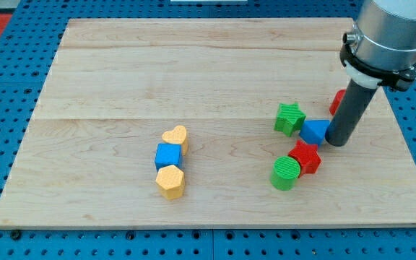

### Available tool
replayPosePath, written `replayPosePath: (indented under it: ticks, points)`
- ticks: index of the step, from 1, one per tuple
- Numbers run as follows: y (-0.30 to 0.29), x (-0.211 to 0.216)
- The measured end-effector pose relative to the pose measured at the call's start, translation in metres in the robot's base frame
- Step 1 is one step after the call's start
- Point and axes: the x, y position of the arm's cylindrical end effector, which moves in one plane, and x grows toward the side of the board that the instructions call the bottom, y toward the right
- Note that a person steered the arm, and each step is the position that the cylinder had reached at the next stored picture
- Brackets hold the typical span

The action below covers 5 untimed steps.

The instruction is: Move the blue triangle towards the bottom of the green star

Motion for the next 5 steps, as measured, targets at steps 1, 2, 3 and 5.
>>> replayPosePath:
  ticks: [1,2,3,5]
  points:
    - [-0.009,0.0]
    - [-0.019,0.0]
    - [-0.028,0.001]
    - [-0.117,0.001]
